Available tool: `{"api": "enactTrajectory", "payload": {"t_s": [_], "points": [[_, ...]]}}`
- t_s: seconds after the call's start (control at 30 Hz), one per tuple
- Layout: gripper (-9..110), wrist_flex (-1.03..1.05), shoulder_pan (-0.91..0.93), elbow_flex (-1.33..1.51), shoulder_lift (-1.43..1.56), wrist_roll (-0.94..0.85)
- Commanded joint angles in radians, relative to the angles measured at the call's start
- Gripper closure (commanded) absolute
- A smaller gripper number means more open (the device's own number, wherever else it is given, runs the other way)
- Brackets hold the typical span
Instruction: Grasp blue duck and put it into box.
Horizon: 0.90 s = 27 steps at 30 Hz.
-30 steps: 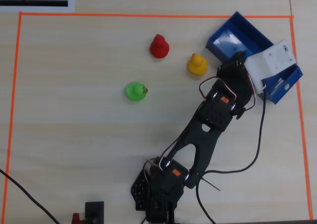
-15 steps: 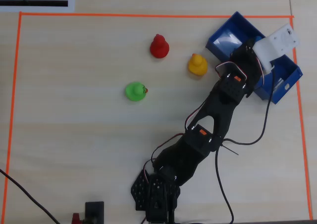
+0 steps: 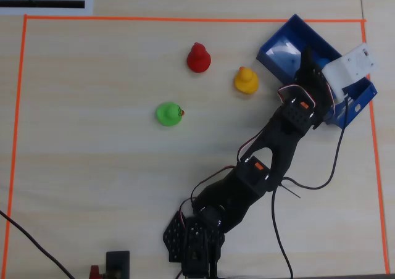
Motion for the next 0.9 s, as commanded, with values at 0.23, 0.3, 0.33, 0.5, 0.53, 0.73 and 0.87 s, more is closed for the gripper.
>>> {"api": "enactTrajectory", "payload": {"t_s": [0.23,0.3,0.33,0.5,0.53,0.73,0.87], "points": [[92,0.350,-0.331,0.795,1.127,0.126],[101,0.387,-0.413,0.933,1.281,0.144],[101,0.402,-0.448,0.996,1.351,0.146],[101,0.492,-0.588,1.250,1.629,0.138],[101,0.503,-0.606,1.304,1.692,0.130],[101,0.612,-0.683,1.555,1.977,0.072],[101,0.718,-0.709,1.672,2.088,0.021]]}}
